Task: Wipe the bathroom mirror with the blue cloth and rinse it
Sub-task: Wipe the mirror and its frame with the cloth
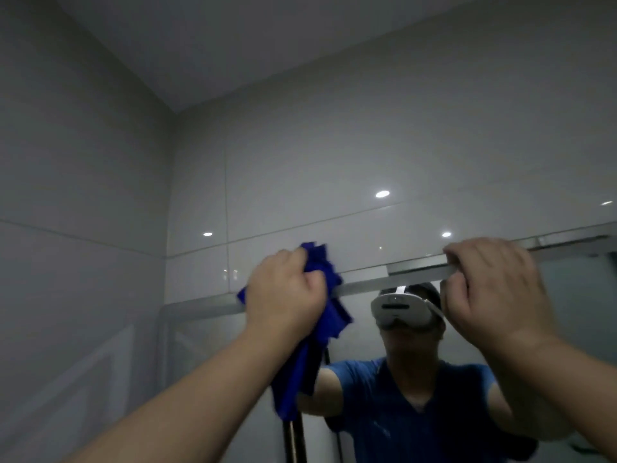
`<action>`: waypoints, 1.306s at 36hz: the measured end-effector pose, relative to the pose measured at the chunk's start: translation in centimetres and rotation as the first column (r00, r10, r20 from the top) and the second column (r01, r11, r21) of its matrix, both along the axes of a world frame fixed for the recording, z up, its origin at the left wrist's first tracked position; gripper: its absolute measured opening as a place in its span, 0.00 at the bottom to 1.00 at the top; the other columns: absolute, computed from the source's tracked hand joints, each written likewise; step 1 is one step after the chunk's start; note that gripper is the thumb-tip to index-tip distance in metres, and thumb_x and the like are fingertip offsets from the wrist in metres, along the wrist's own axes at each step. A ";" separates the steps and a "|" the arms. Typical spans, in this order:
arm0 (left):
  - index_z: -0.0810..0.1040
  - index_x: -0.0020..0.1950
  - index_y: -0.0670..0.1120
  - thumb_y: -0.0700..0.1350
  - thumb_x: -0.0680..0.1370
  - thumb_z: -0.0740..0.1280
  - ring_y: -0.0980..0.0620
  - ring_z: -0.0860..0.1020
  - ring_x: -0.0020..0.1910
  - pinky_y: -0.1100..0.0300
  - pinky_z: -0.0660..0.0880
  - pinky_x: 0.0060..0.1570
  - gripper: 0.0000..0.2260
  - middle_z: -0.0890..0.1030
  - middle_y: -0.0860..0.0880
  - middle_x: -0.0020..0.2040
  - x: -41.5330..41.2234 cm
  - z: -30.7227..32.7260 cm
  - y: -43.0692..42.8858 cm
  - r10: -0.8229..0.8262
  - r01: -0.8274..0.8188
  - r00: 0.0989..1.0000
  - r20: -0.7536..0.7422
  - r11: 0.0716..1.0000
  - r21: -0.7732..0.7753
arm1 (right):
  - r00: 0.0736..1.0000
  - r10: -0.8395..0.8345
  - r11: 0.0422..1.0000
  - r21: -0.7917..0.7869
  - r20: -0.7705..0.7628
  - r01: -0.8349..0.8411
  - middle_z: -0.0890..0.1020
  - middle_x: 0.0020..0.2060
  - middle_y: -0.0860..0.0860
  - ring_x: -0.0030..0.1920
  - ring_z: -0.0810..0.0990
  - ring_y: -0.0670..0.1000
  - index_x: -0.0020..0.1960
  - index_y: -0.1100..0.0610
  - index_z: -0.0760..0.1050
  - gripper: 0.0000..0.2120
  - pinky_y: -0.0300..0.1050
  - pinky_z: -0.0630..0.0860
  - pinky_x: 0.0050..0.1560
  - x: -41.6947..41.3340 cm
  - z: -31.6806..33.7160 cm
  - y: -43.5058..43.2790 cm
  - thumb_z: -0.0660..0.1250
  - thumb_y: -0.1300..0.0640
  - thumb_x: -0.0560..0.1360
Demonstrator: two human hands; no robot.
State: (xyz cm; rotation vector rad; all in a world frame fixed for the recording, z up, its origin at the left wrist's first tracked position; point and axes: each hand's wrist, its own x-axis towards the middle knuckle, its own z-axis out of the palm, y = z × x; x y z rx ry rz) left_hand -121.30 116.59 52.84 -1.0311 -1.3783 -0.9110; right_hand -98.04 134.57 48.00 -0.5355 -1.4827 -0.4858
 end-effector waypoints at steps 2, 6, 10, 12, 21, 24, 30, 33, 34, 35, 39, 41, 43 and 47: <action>0.75 0.42 0.46 0.50 0.72 0.58 0.41 0.74 0.37 0.51 0.71 0.40 0.10 0.77 0.45 0.37 4.1 0.0 2.3 -0.048 0.046 0.997 -0.054 0.998 -0.036 | 1.000 0.013 1.000 0.004 0.008 -0.013 0.80 0.53 0.53 0.58 0.75 0.56 0.62 0.55 0.78 0.17 0.57 0.68 0.65 0.1 0.0 -0.1 0.59 0.54 0.76; 0.74 0.45 0.50 0.59 0.81 0.54 0.47 0.74 0.40 0.49 0.75 0.47 0.16 0.76 0.51 0.40 9.3 0.2 5.0 -0.088 0.080 0.994 -0.066 0.990 -0.115 | 0.999 0.036 0.999 -0.002 0.011 -0.036 0.80 0.54 0.55 0.57 0.75 0.57 0.63 0.56 0.78 0.18 0.56 0.69 0.65 0.5 -0.1 -0.4 0.59 0.53 0.77; 0.73 0.45 0.54 0.68 0.81 0.53 0.49 0.75 0.42 0.48 0.77 0.48 0.21 0.76 0.53 0.41 8.4 0.2 4.9 -0.097 0.085 0.991 -0.094 0.989 -0.125 | 0.999 0.043 0.999 0.005 0.025 -0.043 0.81 0.53 0.55 0.57 0.76 0.57 0.62 0.56 0.78 0.17 0.57 0.68 0.66 0.6 -0.1 -0.4 0.59 0.54 0.77; 0.72 0.44 0.54 0.67 0.80 0.55 0.50 0.74 0.41 0.49 0.76 0.46 0.19 0.75 0.54 0.39 7.1 0.3 4.5 -0.107 0.093 0.988 -0.113 0.988 -0.124 | 0.999 0.043 0.999 0.003 0.031 -0.043 0.80 0.52 0.55 0.56 0.76 0.58 0.61 0.56 0.77 0.17 0.57 0.68 0.64 0.7 0.0 -0.3 0.59 0.54 0.77; 0.76 0.42 0.49 0.65 0.79 0.59 0.40 0.79 0.44 0.50 0.75 0.43 0.21 0.82 0.47 0.41 -4.6 0.1 -1.9 0.024 -0.025 0.998 0.055 1.000 0.010 | 0.999 0.034 0.999 -0.025 0.024 -0.033 0.81 0.54 0.56 0.58 0.76 0.60 0.63 0.57 0.78 0.19 0.57 0.68 0.63 0.5 -0.1 -0.5 0.60 0.55 0.75; 0.77 0.40 0.49 0.65 0.78 0.58 0.41 0.79 0.39 0.48 0.77 0.42 0.22 0.80 0.48 0.36 -8.9 0.0 -5.0 -0.021 0.019 0.986 0.163 1.000 0.015 | 1.000 0.022 0.999 -0.040 0.017 -0.021 0.80 0.54 0.57 0.58 0.75 0.60 0.63 0.57 0.77 0.19 0.57 0.67 0.63 0.3 -0.1 -0.7 0.59 0.55 0.75; 0.79 0.45 0.54 0.70 0.74 0.58 0.40 0.83 0.46 0.45 0.78 0.53 0.22 0.84 0.43 0.44 -15.1 0.4 -9.6 -0.084 0.072 0.914 0.396 0.996 0.044 | 1.000 -0.011 1.000 -0.029 -0.015 0.011 0.81 0.54 0.56 0.58 0.76 0.60 0.61 0.57 0.79 0.19 0.55 0.66 0.63 0.3 -0.1 -0.5 0.61 0.55 0.73; 0.81 0.50 0.50 0.64 0.81 0.61 0.39 0.81 0.44 0.46 0.76 0.49 0.19 0.83 0.42 0.42 -14.9 0.5 -9.4 -0.023 0.014 0.906 0.423 1.000 0.023 | 0.999 -0.043 0.999 -0.003 -0.011 0.043 0.81 0.53 0.55 0.57 0.76 0.60 0.61 0.56 0.79 0.18 0.56 0.67 0.64 0.1 -0.1 -0.2 0.62 0.55 0.73; 0.80 0.49 0.49 0.62 0.82 0.61 0.39 0.80 0.41 0.47 0.75 0.47 0.19 0.82 0.43 0.40 -14.3 0.5 -9.0 -0.001 -0.013 0.905 0.425 1.000 0.029 | 0.999 -0.050 0.999 0.000 -0.006 0.050 0.80 0.53 0.55 0.57 0.76 0.60 0.60 0.56 0.79 0.18 0.56 0.66 0.65 0.1 0.0 -0.2 0.63 0.54 0.73; 0.79 0.45 0.48 0.61 0.82 0.60 0.39 0.79 0.39 0.47 0.75 0.44 0.19 0.81 0.44 0.38 -13.5 0.3 -8.6 0.003 -0.023 0.910 0.414 0.999 0.043 | 0.998 -0.058 0.998 -0.002 0.002 0.058 0.80 0.53 0.55 0.57 0.76 0.59 0.60 0.56 0.78 0.17 0.56 0.66 0.66 0.2 0.0 -0.2 0.63 0.54 0.73; 0.76 0.38 0.49 0.57 0.83 0.63 0.46 0.75 0.33 0.51 0.70 0.38 0.17 0.77 0.48 0.33 -6.4 -0.1 -4.8 -0.010 0.009 0.960 0.279 1.000 0.002 | 0.995 -0.089 0.994 -0.061 0.054 0.093 0.80 0.54 0.52 0.59 0.76 0.57 0.63 0.54 0.78 0.19 0.54 0.65 0.68 0.5 0.0 -0.4 0.62 0.53 0.74; 0.77 0.41 0.48 0.58 0.84 0.62 0.44 0.74 0.35 0.51 0.69 0.40 0.18 0.77 0.48 0.36 -1.8 0.5 -1.6 0.050 -0.044 0.975 0.215 0.998 -0.035 | 0.991 -0.072 0.992 -0.099 0.112 0.083 0.79 0.54 0.51 0.59 0.77 0.57 0.62 0.53 0.78 0.19 0.53 0.65 0.68 0.8 0.2 -0.8 0.60 0.52 0.73; 0.80 0.44 0.47 0.62 0.83 0.57 0.39 0.78 0.40 0.49 0.72 0.42 0.22 0.80 0.43 0.40 3.1 1.0 1.5 0.106 -0.099 0.984 0.144 0.994 -0.054 | 0.981 -0.020 0.990 -0.130 0.192 0.046 0.79 0.55 0.51 0.60 0.77 0.57 0.62 0.53 0.79 0.19 0.53 0.67 0.67 2.1 0.9 -1.5 0.61 0.53 0.74; 0.79 0.49 0.46 0.61 0.79 0.48 0.40 0.74 0.41 0.48 0.70 0.46 0.26 0.81 0.42 0.46 12.7 1.2 6.7 0.077 -0.076 0.997 -0.004 0.984 -0.162 | 0.984 0.089 0.981 -0.187 0.156 -0.059 0.75 0.69 0.49 0.72 0.72 0.52 0.67 0.52 0.81 0.19 0.53 0.67 0.76 7.9 2.2 -2.5 0.64 0.56 0.78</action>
